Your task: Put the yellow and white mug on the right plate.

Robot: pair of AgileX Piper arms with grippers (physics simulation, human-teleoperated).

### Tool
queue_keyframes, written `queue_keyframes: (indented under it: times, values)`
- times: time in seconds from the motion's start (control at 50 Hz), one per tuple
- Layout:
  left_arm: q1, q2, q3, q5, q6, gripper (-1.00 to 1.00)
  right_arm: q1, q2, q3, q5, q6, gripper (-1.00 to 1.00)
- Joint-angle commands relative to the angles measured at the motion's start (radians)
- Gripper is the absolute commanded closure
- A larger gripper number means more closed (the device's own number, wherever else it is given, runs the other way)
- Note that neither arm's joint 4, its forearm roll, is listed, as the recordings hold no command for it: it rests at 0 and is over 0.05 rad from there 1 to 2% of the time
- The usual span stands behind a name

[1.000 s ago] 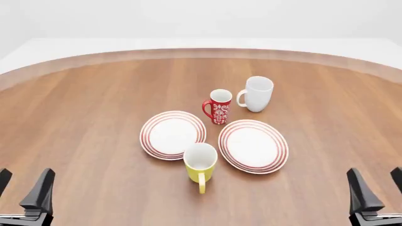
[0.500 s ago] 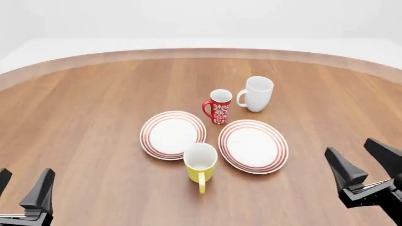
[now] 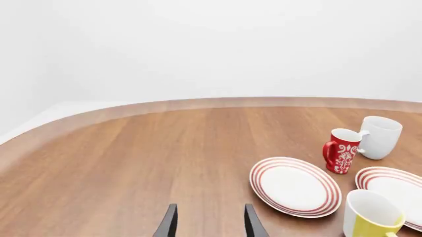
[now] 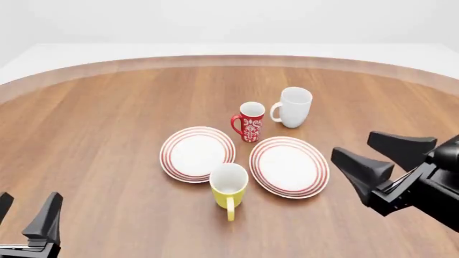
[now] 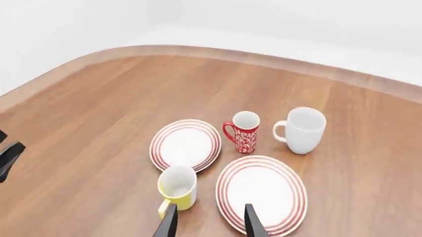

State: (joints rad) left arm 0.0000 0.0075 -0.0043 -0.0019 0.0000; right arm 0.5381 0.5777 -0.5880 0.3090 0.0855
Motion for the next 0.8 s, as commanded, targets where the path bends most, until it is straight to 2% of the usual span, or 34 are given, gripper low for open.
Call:
queue_keyframes:
  times: [0.02, 0.1, 0.12, 0.4, 0.46, 0.48, 0.5, 0.52, 0.56, 0.62, 0.64, 0.66, 0.76, 0.78, 0.8]
  values:
    - [0.000, 0.000, 0.000, 0.000, 0.000, -1.00, 0.093, 0.091, -0.092, 0.032, 0.060, -1.00]
    - [0.000, 0.000, 0.000, 0.000, 0.000, -1.00, 0.122, 0.125, -0.101, 0.022, 0.059, -1.00]
    - [0.000, 0.000, 0.000, 0.000, 0.000, -1.00, 0.120, 0.127, -0.103, 0.023, 0.043, -1.00]
    - [0.000, 0.000, 0.000, 0.000, 0.000, -1.00, 0.109, 0.126, -0.114, 0.022, 0.045, -1.00]
    - [0.000, 0.000, 0.000, 0.000, 0.000, -1.00, 0.127, 0.166, -0.147, 0.011, 0.069, -1.00]
    - [0.000, 0.000, 0.000, 0.000, 0.000, -1.00, 0.119, 0.172, -0.154, 0.010, 0.103, -1.00]
    - [0.000, 0.000, 0.000, 0.000, 0.000, -1.00, 0.125, 0.185, -0.166, 0.011, 0.093, -1.00]
    - [0.000, 0.000, 0.000, 0.000, 0.000, -1.00, 0.128, 0.191, -0.170, 0.011, 0.117, -1.00]
    - [0.000, 0.000, 0.000, 0.000, 0.000, -1.00, 0.132, 0.197, -0.173, 0.010, 0.122, -1.00]
    - [0.000, 0.000, 0.000, 0.000, 0.000, -1.00, 0.129, 0.232, -0.178, 0.005, 0.177, -1.00]
    - [0.000, 0.000, 0.000, 0.000, 0.000, -1.00, 0.155, 0.260, -0.183, 0.004, 0.186, -1.00]
    - [0.000, 0.000, 0.000, 0.000, 0.000, -1.00, 0.159, 0.275, -0.190, 0.007, 0.168, -1.00]
    - [0.000, 0.000, 0.000, 0.000, 0.000, -1.00, 0.157, 0.302, -0.211, 0.020, 0.187, -1.00]
    - [0.000, 0.000, 0.000, 0.000, 0.000, -1.00, 0.166, 0.317, -0.213, 0.025, 0.215, -1.00]
    - [0.000, 0.000, 0.000, 0.000, 0.000, -1.00, 0.171, 0.330, -0.218, 0.030, 0.217, -1.00]
